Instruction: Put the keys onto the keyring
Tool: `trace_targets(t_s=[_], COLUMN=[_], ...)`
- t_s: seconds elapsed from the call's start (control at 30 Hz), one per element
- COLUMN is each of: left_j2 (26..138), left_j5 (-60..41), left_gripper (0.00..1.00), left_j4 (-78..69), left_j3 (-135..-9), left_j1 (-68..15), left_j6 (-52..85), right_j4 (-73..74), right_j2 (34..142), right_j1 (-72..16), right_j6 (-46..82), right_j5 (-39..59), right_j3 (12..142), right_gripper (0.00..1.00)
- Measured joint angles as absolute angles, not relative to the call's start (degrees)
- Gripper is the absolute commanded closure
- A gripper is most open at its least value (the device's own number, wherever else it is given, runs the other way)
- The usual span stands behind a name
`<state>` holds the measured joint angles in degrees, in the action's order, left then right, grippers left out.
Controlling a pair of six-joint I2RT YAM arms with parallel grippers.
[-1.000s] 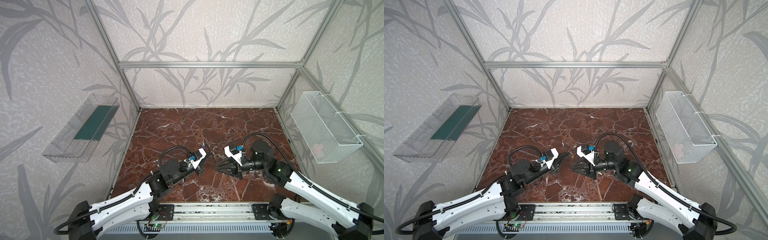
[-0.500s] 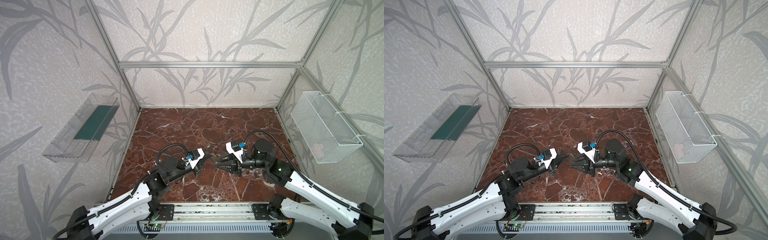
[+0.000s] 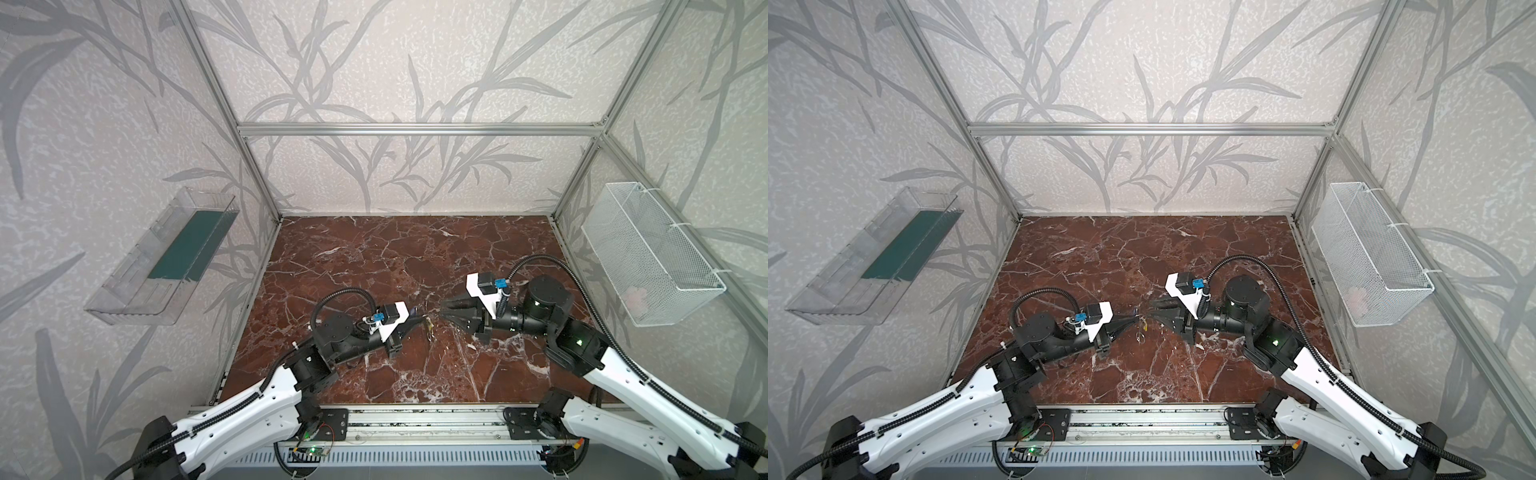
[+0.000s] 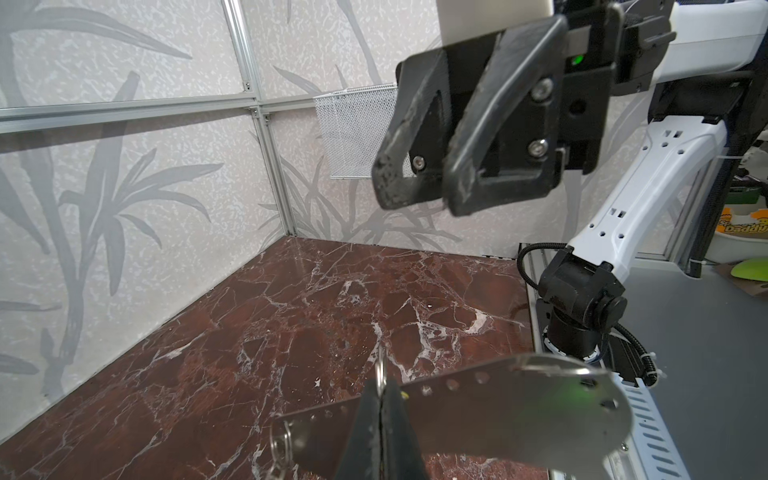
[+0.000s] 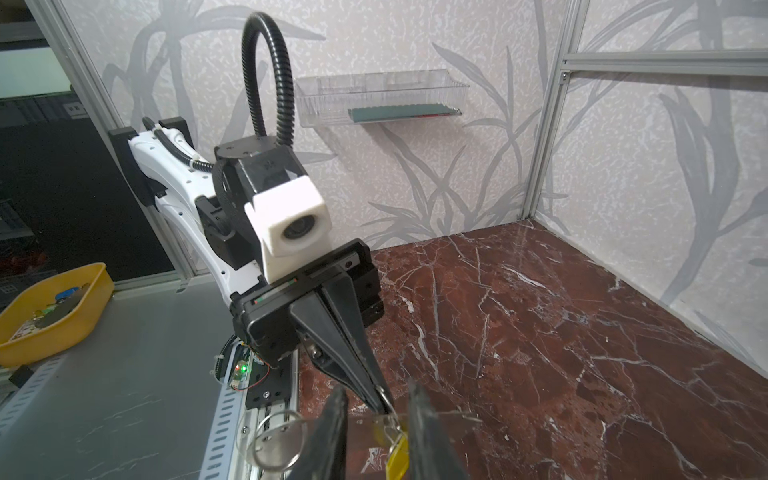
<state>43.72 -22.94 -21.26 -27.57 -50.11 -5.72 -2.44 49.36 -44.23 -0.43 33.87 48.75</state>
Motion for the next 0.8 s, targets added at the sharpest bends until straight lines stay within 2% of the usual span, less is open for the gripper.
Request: trace_targets(t_s=[0.47, 0.8], left_j2=[41.8, 41.82], left_j5=[-26.61, -27.57], left_gripper=[1.0, 1.0], left_j4=[-23.18, -26.76], left_j3=[-26.5, -25.19], left_j1=[-49.5, -49.43], left_j6=[-3.86, -1.98], right_j4=[-4.01, -0.3], right_j2=[52.56, 54.72], right_j1=[-44.18, -44.18], right_j6=[-2.46, -1.43], right_j5=[39.11, 42.46], right_j3=[45.95, 45.12], right_gripper=[0.84, 0.84])
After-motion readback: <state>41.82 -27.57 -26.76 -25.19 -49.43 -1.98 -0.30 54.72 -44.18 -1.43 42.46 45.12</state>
